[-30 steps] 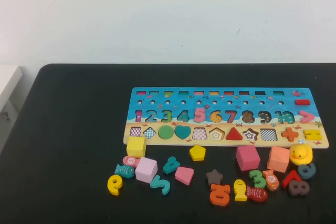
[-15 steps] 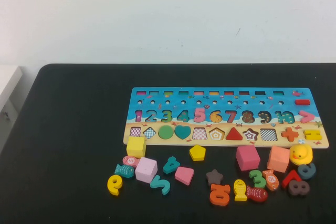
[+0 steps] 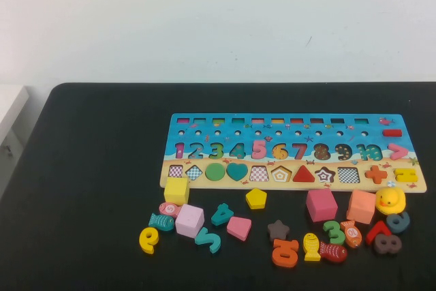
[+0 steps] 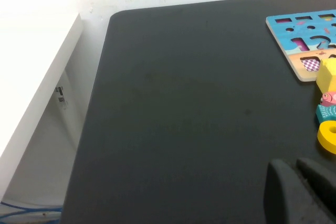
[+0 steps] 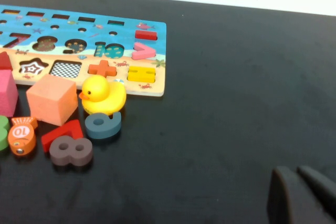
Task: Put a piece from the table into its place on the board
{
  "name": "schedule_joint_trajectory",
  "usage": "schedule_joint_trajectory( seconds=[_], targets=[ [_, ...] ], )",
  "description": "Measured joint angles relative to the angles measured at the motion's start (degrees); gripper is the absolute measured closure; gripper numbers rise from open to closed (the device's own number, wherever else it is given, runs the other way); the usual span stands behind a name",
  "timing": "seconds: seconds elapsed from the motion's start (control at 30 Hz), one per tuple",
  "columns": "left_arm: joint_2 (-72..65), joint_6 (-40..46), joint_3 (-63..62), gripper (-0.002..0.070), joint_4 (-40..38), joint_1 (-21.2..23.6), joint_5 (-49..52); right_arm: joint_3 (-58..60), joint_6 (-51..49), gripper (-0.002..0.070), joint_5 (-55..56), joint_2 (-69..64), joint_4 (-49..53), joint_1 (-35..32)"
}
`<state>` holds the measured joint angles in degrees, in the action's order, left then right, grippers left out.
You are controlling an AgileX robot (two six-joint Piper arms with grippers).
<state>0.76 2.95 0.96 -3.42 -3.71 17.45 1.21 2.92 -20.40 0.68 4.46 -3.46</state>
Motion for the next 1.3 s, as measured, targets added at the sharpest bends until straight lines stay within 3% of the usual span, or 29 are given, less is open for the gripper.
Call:
schedule_joint_trajectory(
  seconds=[0.97,1.3],
  targets=[
    [0.0,-0.1,0.1,0.0677,0.8,0.0,-5.7,0.0,0.0,0.0658,0.0,0.0,0.0,0.0],
    [0.0,0.0,0.1,0.0676,1.0,0.0,-30.1,0.0,0.0,0.0658,0.0,0.0,0.0,0.0]
  ],
)
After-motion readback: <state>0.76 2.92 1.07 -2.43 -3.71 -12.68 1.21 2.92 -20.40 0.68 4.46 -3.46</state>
